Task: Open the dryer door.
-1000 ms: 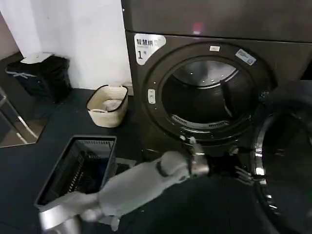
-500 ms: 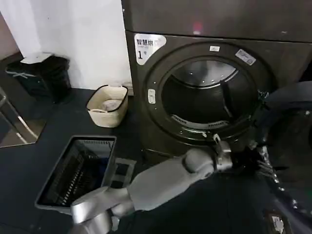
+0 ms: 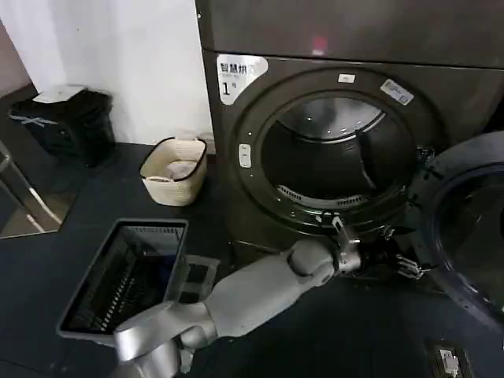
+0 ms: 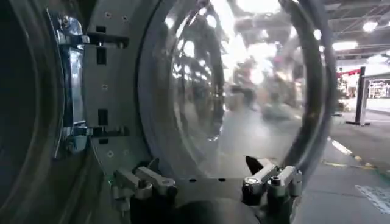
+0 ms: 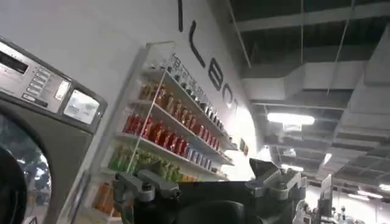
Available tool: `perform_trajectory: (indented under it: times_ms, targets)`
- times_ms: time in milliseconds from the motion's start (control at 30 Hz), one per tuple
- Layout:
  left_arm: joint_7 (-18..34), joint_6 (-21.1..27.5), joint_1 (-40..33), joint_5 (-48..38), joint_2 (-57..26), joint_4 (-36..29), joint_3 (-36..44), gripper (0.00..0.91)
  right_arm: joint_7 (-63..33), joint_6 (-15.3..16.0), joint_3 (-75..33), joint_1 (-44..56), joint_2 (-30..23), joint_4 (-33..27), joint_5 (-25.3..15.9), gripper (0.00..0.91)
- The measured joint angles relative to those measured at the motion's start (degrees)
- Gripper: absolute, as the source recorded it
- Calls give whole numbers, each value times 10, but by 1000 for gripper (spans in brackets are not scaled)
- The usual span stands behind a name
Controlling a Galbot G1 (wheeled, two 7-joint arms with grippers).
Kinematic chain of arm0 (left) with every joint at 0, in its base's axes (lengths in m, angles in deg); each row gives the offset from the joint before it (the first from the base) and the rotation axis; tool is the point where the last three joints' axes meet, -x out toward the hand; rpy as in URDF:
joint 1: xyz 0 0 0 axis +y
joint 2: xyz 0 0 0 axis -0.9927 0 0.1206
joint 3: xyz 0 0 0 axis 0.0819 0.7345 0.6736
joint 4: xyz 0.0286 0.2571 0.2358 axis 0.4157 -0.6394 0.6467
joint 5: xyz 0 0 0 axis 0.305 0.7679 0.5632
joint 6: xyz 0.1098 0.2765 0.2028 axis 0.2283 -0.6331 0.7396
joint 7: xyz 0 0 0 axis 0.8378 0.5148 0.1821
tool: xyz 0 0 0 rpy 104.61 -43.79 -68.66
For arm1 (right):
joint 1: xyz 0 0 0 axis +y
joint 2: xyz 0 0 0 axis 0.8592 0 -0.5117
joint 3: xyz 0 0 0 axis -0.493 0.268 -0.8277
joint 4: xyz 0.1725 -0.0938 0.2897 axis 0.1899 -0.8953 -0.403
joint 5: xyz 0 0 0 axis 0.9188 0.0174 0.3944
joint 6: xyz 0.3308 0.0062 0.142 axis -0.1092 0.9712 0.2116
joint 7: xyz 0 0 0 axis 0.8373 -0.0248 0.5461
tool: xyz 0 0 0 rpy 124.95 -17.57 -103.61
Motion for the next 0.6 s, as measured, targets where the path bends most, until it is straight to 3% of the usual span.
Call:
perform_trajectory:
  times_ms: [367,600]
  targets:
    - [6,10,-1,-25,0,-25,2,907,12,-4,-2,2,3,-5,2,907]
    - [19,-38,2,-26,0,-50,4,907,9,-4,-7,4,9,-9,2,907]
